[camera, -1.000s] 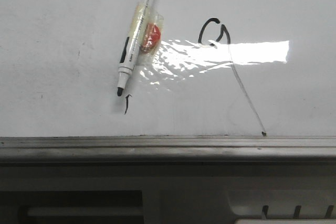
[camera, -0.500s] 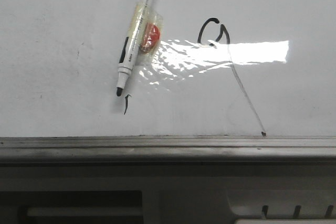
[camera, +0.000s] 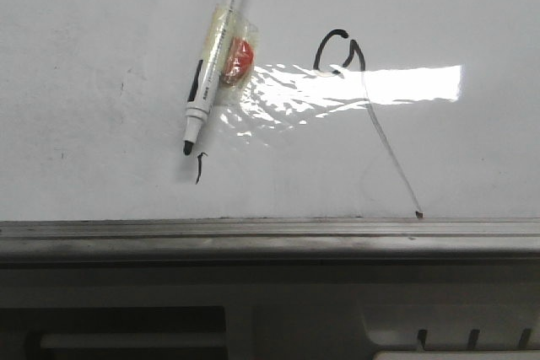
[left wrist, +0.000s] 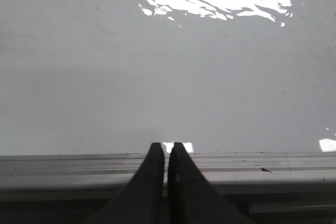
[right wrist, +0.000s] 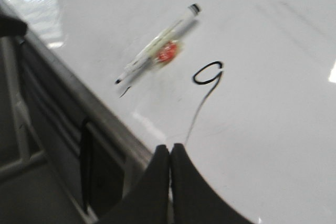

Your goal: Write number 9 on whiteboard

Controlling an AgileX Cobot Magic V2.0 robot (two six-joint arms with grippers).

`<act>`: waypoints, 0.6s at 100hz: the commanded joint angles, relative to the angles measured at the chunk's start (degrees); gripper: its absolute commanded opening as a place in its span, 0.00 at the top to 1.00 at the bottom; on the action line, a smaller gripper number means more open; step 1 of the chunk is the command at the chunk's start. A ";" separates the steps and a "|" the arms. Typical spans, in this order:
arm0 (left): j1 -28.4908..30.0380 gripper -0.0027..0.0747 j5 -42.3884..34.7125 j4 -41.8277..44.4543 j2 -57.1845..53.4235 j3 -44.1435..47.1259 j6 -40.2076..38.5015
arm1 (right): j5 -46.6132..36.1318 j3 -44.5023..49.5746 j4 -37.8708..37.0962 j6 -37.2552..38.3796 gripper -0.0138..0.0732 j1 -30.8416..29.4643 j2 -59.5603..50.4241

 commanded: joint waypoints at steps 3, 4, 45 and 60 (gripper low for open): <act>0.04 0.99 -2.67 -0.63 -1.49 2.39 0.03 | -15.41 3.99 -0.78 5.09 0.92 -7.41 0.58; 0.04 0.99 -2.67 -0.63 -1.49 2.39 0.03 | -16.47 4.79 -0.78 5.57 0.92 -8.55 0.58; 0.04 0.99 -2.67 -0.63 -1.49 2.39 0.03 | -17.11 16.65 -1.56 7.19 0.92 -29.96 0.11; 0.04 0.99 -2.67 -0.63 -1.49 2.39 0.03 | -9.31 16.65 -7.09 7.19 0.92 -32.01 -1.82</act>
